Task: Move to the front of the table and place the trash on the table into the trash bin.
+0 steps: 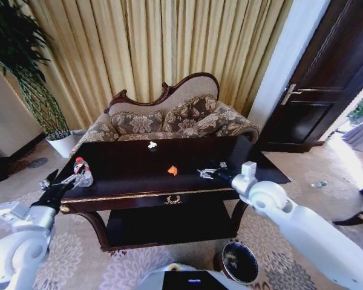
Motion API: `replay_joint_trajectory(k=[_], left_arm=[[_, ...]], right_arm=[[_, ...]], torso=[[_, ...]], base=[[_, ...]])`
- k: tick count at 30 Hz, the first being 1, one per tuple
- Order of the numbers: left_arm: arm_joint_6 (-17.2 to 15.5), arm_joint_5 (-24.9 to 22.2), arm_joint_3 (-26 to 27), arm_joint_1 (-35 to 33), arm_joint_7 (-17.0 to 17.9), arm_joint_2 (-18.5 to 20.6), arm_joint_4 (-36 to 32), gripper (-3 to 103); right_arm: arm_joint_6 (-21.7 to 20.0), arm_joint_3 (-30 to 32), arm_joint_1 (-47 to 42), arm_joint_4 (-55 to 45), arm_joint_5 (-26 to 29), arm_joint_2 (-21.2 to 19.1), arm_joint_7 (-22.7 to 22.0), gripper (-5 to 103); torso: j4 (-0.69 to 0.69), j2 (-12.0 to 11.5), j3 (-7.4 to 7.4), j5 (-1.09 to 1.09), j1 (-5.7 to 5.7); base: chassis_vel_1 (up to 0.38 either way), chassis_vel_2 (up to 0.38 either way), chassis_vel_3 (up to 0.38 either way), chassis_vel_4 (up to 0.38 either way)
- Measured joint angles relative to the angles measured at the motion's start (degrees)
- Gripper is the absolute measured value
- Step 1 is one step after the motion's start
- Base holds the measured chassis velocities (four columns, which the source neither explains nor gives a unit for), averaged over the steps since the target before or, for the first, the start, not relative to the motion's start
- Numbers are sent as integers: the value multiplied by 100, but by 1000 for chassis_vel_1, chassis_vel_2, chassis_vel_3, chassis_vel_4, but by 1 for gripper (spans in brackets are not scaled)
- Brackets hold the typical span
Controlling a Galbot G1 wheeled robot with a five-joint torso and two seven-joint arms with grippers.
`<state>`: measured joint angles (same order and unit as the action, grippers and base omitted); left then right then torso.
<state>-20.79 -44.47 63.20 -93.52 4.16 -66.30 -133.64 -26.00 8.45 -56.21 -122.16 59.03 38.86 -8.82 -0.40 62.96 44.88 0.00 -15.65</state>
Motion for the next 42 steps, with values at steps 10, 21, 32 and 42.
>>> replay_joint_trajectory(k=[10, 21, 32, 42], left_arm=[[-5, 87, -112, 43, 7, -10, -9, 100], [-7, 109, -86, 1, 12, -63, -24, 100], [-8, 147, -118, 41, 13, -93, 31, 100], [-3, 147, -95, 55, 9, -93, 115, 100]], right_arm=[[-26, -775, 640, 142, -85, 248, -244, 100], [-16, -1557, 1353, 436, -174, 459, -282, 100], [-87, -1955, 1554, 559, -235, 721, -428, 100], [-102, -2283, 1850, 766, -274, 903, -564, 103]], torso=[[0, 0, 0, -1, 0], [0, -1, 0, 0, 0], [0, 0, 0, 0, 0], [1, 0, 0, 0, 0]], base=[[0, 0, 0, 0], [0, 0, 0, 0], [0, 0, 0, 0], [0, 0, 0, 0]])
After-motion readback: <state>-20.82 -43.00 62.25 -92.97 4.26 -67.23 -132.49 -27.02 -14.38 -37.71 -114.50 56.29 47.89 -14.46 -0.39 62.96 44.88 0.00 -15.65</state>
